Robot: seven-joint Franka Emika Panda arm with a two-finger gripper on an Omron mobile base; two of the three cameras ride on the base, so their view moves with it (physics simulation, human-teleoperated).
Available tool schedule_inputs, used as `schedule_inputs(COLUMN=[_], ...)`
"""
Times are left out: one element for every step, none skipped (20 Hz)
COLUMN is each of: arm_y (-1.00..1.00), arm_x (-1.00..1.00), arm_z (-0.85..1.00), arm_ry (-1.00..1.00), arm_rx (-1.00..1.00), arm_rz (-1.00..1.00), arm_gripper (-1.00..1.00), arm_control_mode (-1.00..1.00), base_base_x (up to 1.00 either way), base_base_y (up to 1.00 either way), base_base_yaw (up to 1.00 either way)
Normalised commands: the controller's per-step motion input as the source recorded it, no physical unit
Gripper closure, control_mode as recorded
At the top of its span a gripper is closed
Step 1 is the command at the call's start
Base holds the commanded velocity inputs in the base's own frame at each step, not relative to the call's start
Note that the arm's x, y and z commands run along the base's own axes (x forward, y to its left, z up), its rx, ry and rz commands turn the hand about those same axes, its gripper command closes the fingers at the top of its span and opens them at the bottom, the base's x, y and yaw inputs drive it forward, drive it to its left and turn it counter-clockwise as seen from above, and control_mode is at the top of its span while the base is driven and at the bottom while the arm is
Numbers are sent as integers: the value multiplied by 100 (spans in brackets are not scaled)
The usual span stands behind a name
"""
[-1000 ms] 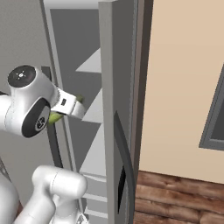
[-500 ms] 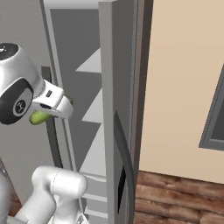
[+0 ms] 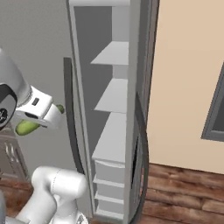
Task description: Take the cucumber and potato out of the freezer and place them in the tupperware container on the counter. Then put the tupperware containing the vegetables back in the freezer.
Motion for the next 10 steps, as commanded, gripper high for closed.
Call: schedule_inputs(arm_y=[0,0,0,0,0,0,0,0,0,0], arm_x=[0,0,0,0,0,0,0,0,0,0], arm_z=[0,0,0,0,0,0,0,0,0,0], arm_ry=[0,0,0,0,0,0,0,0,0,0], arm_rx=[0,0,0,0,0,0,0,0,0,0], arm_rz=[0,0,0,0,0,0,0,0,0,0], arm_gripper=[100,100,100,100,100,100,100,100,100,100], arm_control_mode=[100,100,100,100,100,100,100,100,100,100], base_base_x=[-100,-77,-64,-49,-36,-27,-21,-9,0,0], base_base_y=[100,100,100,100,100,100,100,100,100,100], base_base_yaw=[0,0,0,3,3,4,4,3,3,1])
